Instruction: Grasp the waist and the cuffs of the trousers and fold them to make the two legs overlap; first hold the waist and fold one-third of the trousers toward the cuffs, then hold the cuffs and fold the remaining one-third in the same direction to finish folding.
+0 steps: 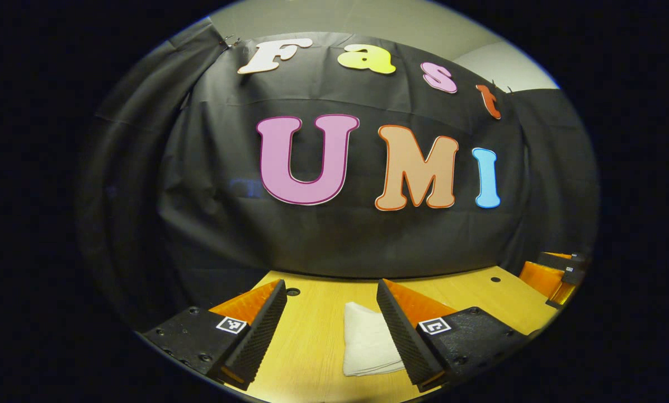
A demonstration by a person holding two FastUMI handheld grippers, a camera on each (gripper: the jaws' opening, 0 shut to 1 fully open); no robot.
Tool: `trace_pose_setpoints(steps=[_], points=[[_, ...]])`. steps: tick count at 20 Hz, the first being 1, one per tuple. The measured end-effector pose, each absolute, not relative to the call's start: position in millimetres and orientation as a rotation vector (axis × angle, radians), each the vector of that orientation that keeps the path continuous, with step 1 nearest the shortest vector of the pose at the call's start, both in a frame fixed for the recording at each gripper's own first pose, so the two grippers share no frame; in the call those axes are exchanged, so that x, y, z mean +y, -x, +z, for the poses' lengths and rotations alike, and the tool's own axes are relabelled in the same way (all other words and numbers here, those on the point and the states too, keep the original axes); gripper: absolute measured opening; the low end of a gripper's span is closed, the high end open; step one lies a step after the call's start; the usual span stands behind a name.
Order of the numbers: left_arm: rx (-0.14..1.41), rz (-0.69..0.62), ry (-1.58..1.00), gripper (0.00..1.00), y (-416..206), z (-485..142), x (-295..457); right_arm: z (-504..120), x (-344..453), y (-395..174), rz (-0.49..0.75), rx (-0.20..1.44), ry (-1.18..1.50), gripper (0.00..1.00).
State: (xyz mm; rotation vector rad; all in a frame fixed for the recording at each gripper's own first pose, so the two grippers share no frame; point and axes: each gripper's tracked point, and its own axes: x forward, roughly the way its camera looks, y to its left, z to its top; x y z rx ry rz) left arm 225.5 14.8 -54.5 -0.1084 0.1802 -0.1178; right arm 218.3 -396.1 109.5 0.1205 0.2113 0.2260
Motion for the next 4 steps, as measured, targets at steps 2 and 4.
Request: trace_pose_setpoints(steps=[2, 4], points=[[0.162, -0.13, 0.095, 0.95, -228.1, -48.0, 17.2, 109.7, -397.7, -219.6, 0.215, 0.206, -0.112, 0.97], [0.151, -0.137, 0.082, 0.95, -226.6, -43.2, 18.5, 108.6, -399.4, -220.0, 0.204, 0.208, -0.115, 0.97]])
